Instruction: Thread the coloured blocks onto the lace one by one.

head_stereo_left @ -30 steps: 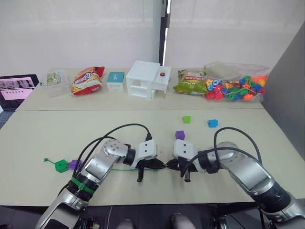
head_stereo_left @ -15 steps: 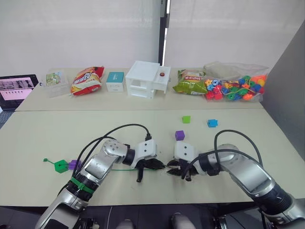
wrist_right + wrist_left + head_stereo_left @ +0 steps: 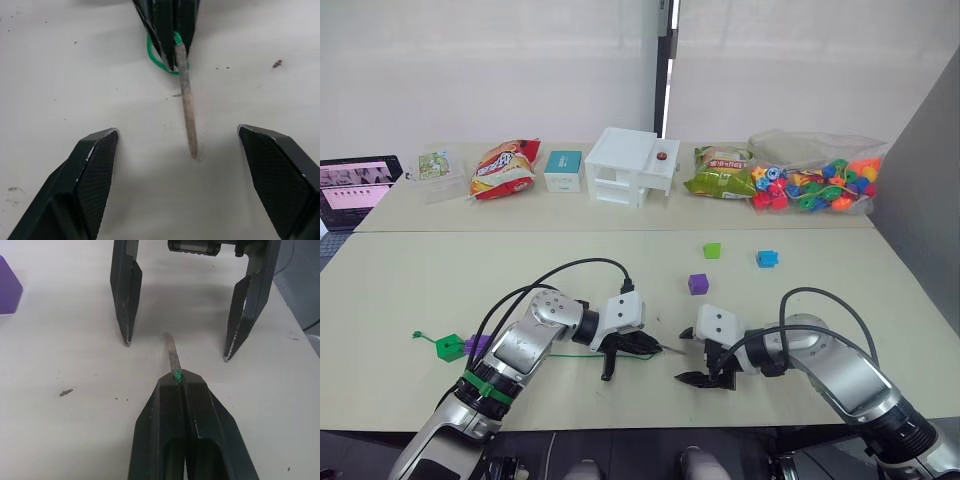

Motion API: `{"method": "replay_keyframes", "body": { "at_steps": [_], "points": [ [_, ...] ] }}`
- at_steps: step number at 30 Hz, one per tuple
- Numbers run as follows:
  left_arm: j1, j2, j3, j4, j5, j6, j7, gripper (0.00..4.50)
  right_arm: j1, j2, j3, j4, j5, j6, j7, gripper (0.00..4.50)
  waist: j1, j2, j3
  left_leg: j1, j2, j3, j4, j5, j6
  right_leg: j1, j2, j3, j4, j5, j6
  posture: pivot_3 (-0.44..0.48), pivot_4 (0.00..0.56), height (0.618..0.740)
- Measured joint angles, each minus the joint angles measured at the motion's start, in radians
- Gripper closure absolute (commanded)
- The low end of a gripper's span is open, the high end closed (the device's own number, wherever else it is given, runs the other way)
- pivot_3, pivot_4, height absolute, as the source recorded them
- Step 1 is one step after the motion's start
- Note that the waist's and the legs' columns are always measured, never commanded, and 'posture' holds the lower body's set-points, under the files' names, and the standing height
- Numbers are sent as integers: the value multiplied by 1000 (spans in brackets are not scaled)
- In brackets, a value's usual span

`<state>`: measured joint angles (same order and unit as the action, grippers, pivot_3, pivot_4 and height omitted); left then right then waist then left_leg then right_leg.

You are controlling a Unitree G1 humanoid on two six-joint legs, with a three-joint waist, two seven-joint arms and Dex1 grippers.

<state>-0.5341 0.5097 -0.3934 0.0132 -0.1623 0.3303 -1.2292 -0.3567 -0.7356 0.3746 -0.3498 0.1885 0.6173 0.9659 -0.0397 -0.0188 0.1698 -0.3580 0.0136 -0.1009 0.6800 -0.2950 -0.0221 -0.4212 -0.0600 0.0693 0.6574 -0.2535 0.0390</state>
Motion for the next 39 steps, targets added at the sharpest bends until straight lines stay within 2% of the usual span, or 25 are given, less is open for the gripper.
{"method": "replay_keyframes", "body": {
  "at_steps": [3, 12, 25, 33, 39],
  "points": [
    [0, 2, 8, 0, -3, 1, -3, 4500, 22, 17, -17, 13, 2, -26, -8, 1264, 0, 0, 0, 0, 0, 0, 0, 0, 0, 0, 0, 0, 0, 0, 0, 0, 150, 740],
    [0, 2, 19, -1, -6, 2, -9, 4500, 41, 43, -34, 50, 8, -85, -10, 4428, -1, 0, 0, 0, 0, 0, 0, 0, 0, 0, 0, 0, 0, 0, 0, 0, 150, 740],
    [1, 35, 16, -18, -13, 5, -29, 4500, 20, 14, -31, 27, 11, -70, 7, 4428, -2, 0, 0, 0, 0, 0, 0, 0, 0, 0, 0, 0, 1, 0, 0, 0, 150, 740],
    [-21, 31, 22, -38, -22, 80, 6, 1985, -65, -90, -11, -66, -19, 104, 32, 4500, 1, 0, 0, 0, 0, 0, 0, 0, 0, 0, 0, 0, 0, 0, 0, 0, 150, 740],
    [-33, 5, 22, -44, 4, 41, 48, 1985, -108, -137, 27, -135, -31, 223, 35, 4500, 2, 0, 0, 0, 0, 0, 0, 0, 0, 0, 0, 0, 0, 0, 0, 0, 150, 740]
  ]
}}
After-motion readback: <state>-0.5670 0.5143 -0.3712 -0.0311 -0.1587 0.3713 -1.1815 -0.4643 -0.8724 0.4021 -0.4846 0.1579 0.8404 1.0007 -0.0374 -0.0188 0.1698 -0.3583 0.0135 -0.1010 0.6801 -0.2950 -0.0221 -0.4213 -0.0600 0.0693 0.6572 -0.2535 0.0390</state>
